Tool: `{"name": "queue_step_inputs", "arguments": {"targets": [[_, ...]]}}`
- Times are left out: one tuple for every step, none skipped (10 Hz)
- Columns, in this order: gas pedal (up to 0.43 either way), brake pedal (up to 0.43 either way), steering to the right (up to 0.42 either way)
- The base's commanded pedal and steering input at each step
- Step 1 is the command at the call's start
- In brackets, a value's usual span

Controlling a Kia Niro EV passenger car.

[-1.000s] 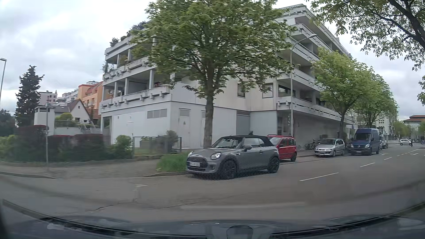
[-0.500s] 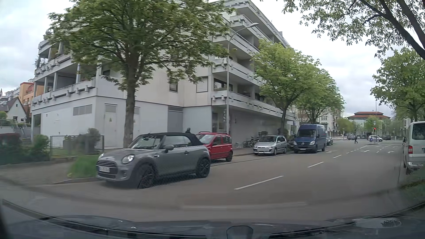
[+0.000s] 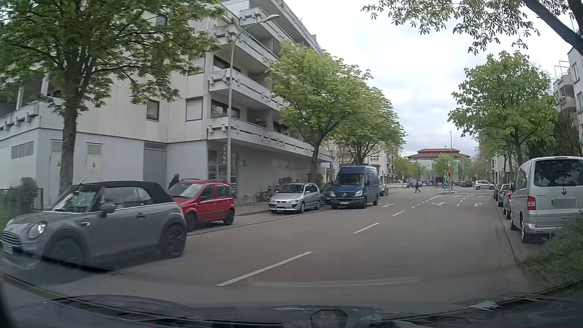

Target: Follow the waypoints while adhering to traffic rules and regulations

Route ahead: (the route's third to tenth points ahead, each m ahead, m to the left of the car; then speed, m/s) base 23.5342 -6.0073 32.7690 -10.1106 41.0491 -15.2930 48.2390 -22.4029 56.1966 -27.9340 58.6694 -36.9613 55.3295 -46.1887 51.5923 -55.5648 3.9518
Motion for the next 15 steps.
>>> {"name": "queue_step_inputs", "arguments": {"targets": [[0.110, 0.000, 0.338], [0.118, 0.000, 0.321], [0.118, 0.000, 0.310], [0.118, 0.000, 0.302], [0.118, 0.000, 0.295], [0.118, 0.000, 0.284], [0.118, 0.000, 0.274], [0.118, 0.000, 0.260], [0.118, 0.000, 0.247], [0.118, 0.000, 0.234], [0.118, 0.000, 0.218], [0.118, 0.000, 0.198], [0.118, 0.000, 0.180], [0.118, 0.000, 0.159], [0.118, 0.000, 0.140]]}}
